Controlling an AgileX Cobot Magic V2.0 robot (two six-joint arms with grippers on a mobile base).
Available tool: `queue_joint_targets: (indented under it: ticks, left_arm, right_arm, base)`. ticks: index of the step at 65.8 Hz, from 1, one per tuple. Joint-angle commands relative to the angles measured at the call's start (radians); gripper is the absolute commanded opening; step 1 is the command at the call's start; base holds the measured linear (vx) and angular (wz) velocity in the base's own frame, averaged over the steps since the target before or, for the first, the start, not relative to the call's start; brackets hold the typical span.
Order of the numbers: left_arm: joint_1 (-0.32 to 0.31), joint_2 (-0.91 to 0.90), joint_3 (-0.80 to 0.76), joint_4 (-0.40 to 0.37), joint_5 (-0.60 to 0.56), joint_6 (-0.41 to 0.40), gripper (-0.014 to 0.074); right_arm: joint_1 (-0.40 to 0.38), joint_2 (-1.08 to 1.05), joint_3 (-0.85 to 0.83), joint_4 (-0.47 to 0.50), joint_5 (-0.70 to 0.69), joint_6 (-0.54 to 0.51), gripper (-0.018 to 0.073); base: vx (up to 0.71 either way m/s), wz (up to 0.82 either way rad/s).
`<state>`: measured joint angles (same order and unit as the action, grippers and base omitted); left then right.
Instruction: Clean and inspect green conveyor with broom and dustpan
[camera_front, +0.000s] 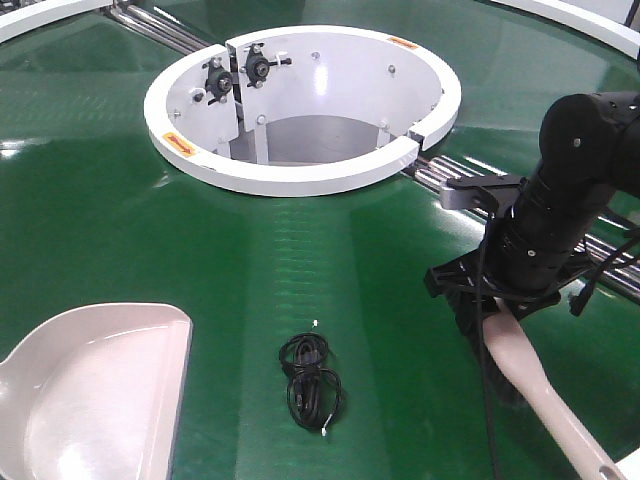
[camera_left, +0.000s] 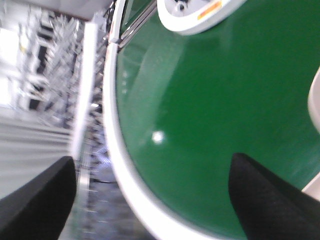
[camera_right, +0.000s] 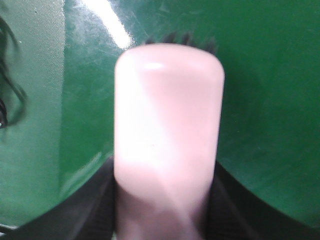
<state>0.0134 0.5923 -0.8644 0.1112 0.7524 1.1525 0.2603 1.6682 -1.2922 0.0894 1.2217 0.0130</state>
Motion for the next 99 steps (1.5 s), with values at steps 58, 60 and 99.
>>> queue_joint_targets:
  ticks: [58,60,99]
  left_arm:
    - [-0.028,0.026,-0.036,0.111,0.057,0.356,0.0573]
    - [-0.028,0.04,-0.045,0.116,0.08,0.355,0.0573]
    - [-0.027,0.564,-0.214,0.262,0.494,0.275,0.0573]
  right_arm:
    - [-0.006,-0.043,-0.026,0.009,0.048,-0.003,-0.0006]
    - [-0.006,-0.043,-0.026,0.009,0.048,-0.003,-0.0006]
    - [-0.006,-0.043,-0.026,0.009,0.05,-0.003,-0.0006]
  base:
    - [0.0,0.0]
    - [0.0,0.0]
    - [0.0,0.0]
